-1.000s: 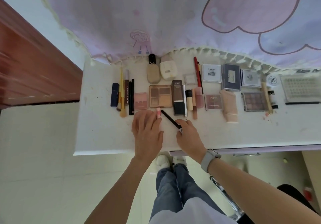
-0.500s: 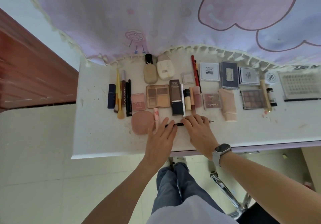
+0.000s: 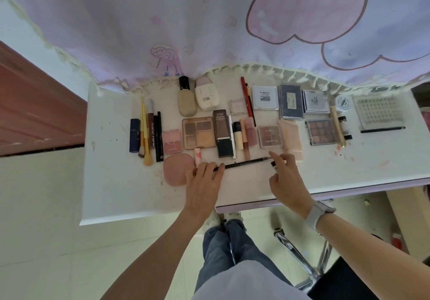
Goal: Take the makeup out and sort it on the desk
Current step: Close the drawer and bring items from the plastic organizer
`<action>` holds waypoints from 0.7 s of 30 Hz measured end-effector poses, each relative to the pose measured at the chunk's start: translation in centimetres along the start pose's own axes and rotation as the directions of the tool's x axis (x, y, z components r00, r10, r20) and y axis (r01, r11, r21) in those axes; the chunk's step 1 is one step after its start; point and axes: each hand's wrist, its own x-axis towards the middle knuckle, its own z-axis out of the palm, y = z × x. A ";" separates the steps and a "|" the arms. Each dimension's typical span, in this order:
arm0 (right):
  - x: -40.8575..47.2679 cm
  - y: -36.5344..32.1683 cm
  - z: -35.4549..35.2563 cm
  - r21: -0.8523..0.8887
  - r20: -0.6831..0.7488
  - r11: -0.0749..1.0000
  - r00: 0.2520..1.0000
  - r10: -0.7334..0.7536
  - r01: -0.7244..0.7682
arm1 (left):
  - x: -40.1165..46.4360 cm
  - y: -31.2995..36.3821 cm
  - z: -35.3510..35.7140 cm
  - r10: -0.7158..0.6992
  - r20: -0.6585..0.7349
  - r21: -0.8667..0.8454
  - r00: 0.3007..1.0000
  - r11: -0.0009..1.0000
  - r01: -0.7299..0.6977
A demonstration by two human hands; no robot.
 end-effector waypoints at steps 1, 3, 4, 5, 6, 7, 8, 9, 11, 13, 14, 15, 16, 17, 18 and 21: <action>-0.4 0.1 0.1 -0.060 -0.011 0.998 1.000 -0.028 0.028 | 0.2 0.0 0.0 -0.012 -0.003 -0.014 1.000 1.000 0.012; -0.7 0.3 0.1 -0.149 -0.068 0.987 0.995 -0.075 0.064 | 0.4 0.0 0.0 -0.033 -0.004 -0.028 0.999 0.999 0.033; -0.6 0.3 0.1 -0.167 -0.098 0.984 0.992 -0.080 0.062 | 0.5 0.0 0.0 -0.039 -0.002 -0.030 0.999 0.999 0.039; -0.4 0.4 0.1 -0.181 -0.120 0.982 0.990 -0.076 0.054 | 0.5 0.0 0.1 -0.043 -0.003 -0.031 0.999 0.999 0.043; -0.3 0.4 0.0 -0.202 -0.135 0.978 0.988 -0.074 0.045 | 0.6 0.0 0.1 -0.049 -0.008 -0.033 0.999 0.998 0.049; -0.1 0.5 0.0 -0.231 -0.144 0.972 0.987 -0.074 0.039 | 0.6 0.0 0.1 -0.055 -0.015 -0.034 0.998 0.998 0.055; 0.1 0.7 0.0 -0.263 -0.151 0.964 0.985 -0.078 0.037 | 0.5 0.1 0.1 -0.060 -0.023 -0.034 0.998 0.998 0.059; 0.2 0.8 0.0 -0.306 -0.161 0.951 0.982 -0.095 0.042 | 0.5 0.1 0.2 -0.063 -0.034 -0.032 0.997 0.998 0.062; 0.2 1.1 -0.1 -0.420 -0.181 0.904 0.969 -0.166 0.076 | 0.5 0.1 0.2 -0.068 -0.054 -0.023 0.996 0.998 0.067; 0.0 1.4 -0.1 -0.473 -0.199 0.875 0.955 -0.222 0.105 | 0.4 0.0 0.3 -0.077 -0.080 -0.019 0.994 0.997 0.076; -0.1 1.5 -0.1 -0.467 -0.201 0.876 0.951 -0.237 0.120 | 0.4 -0.1 0.2 -0.088 -0.093 -0.019 0.992 0.996 0.086; -0.2 1.6 -0.1 -0.448 -0.203 0.884 0.947 -0.247 0.135 | 0.4 -0.1 0.2 -0.102 -0.103 -0.019 0.989 0.995 0.101; -0.2 1.6 -0.2 -0.425 -0.203 0.893 0.946 -0.251 0.146 | 0.3 -0.1 0.2 -0.117 -0.115 -0.021 0.986 0.993 0.115; -0.2 1.6 -0.3 -0.406 -0.201 0.900 0.946 -0.256 0.157 | 0.2 -0.1 0.2 -0.132 -0.127 -0.027 0.983 0.991 0.130; -0.2 1.5 -0.4 -0.397 -0.196 0.902 0.944 -0.264 0.170 | 0.1 -0.2 0.2 -0.150 -0.139 -0.040 0.979 0.989 0.145; -0.2 0.9 -0.7 -0.381 -0.180 0.888 0.921 -0.345 0.258 | -0.8 -0.6 -0.1 -0.233 -0.152 -0.112 0.960 0.970 0.218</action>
